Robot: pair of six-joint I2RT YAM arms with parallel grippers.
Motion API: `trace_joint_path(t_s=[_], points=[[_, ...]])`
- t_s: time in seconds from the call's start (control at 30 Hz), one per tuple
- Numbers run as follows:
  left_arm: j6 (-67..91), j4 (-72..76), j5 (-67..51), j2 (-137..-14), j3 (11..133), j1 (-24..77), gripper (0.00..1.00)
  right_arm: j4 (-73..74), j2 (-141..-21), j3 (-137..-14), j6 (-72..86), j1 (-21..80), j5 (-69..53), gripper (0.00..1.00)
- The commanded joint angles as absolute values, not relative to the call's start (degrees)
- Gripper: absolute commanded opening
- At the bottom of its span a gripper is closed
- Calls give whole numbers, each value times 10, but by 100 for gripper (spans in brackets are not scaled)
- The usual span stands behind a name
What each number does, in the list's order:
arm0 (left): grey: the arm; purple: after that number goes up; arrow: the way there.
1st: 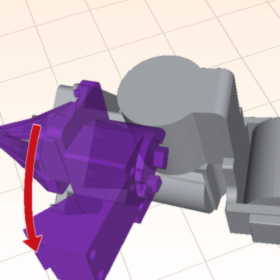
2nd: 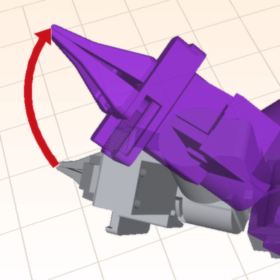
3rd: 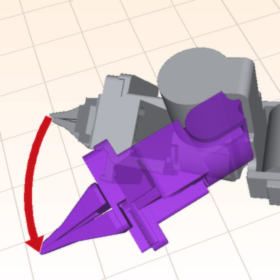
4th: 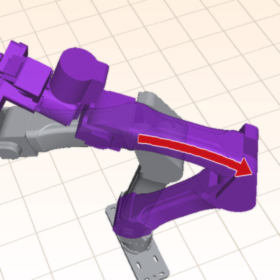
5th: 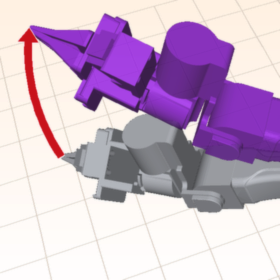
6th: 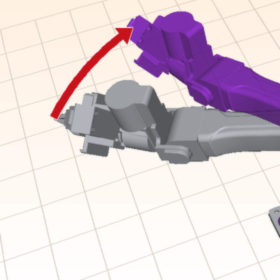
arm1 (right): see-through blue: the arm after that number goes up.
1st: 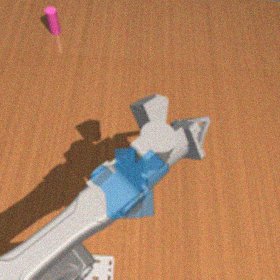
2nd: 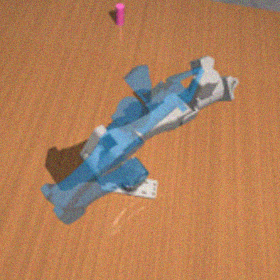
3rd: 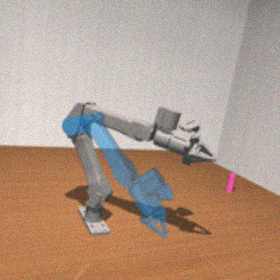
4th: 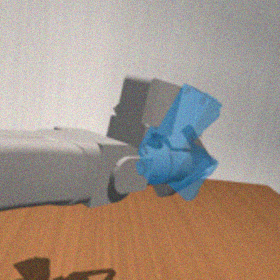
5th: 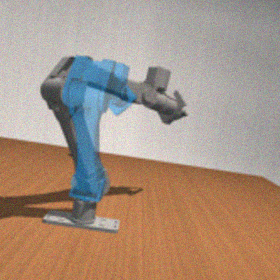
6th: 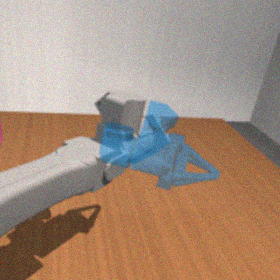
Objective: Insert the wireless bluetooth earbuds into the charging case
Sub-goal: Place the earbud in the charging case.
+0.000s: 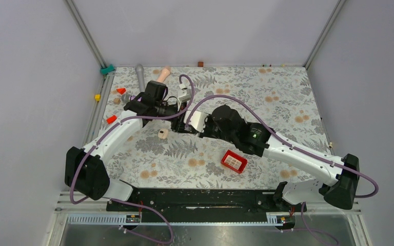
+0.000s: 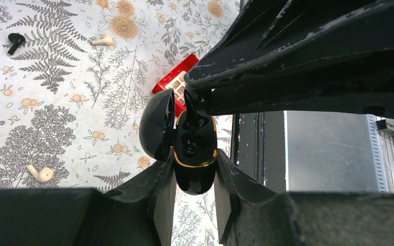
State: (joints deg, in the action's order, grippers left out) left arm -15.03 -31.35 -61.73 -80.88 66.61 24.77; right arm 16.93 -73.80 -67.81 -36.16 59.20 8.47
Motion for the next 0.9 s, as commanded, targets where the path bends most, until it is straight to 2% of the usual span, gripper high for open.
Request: trace_joint_path(t_s=[0.0, 0.2, 0.53, 0.73, 0.87], points=[[-139, -278, -646, -797, 663, 240, 0, 149, -741, -676, -374, 605, 99, 17], [-128, -267, -651, -795, 659, 232, 0, 145, -742, -673, -373, 609, 106, 17], [-109, -240, -626, -783, 645, 231, 0, 195, -765, -724, -288, 613, 84, 17], [-103, -226, -615, -773, 636, 226, 0, 227, -767, -749, -259, 614, 62, 25], [-105, -225, -612, -770, 633, 226, 0, 237, -764, -761, -250, 614, 58, 33]])
